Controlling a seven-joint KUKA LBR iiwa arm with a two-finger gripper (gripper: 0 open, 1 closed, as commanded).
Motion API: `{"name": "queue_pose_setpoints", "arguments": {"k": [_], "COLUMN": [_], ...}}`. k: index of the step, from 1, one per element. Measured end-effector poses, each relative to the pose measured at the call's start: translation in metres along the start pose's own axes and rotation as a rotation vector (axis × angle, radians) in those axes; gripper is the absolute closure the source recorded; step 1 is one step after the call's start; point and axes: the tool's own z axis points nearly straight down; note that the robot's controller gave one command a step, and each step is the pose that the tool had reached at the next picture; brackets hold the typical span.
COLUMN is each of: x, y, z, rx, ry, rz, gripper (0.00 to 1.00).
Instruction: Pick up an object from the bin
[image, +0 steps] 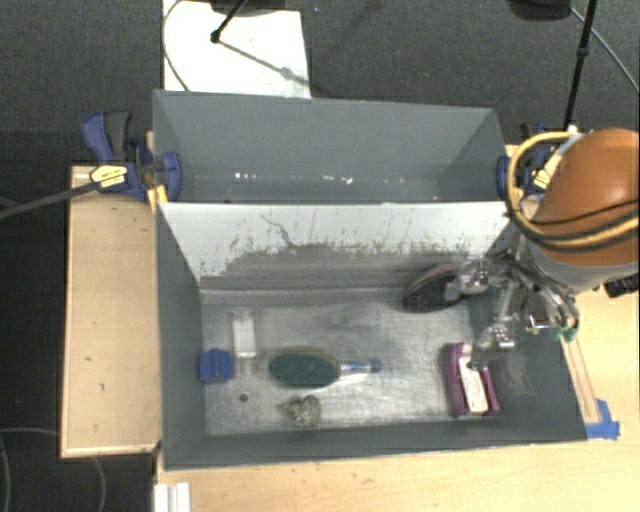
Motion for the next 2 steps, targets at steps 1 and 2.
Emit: {"name": "queue_pose_setpoints", "arguments": {"k": [1, 2], "x": [-0.025, -0.014], "y": [0.077, 0.088], "z": [0.148, 0.158], "rx": [-0.002, 0.0], "ry": [0.001, -0.006], "rz": [-0.194, -0.26], "gripper": [0.0, 0.0]}}
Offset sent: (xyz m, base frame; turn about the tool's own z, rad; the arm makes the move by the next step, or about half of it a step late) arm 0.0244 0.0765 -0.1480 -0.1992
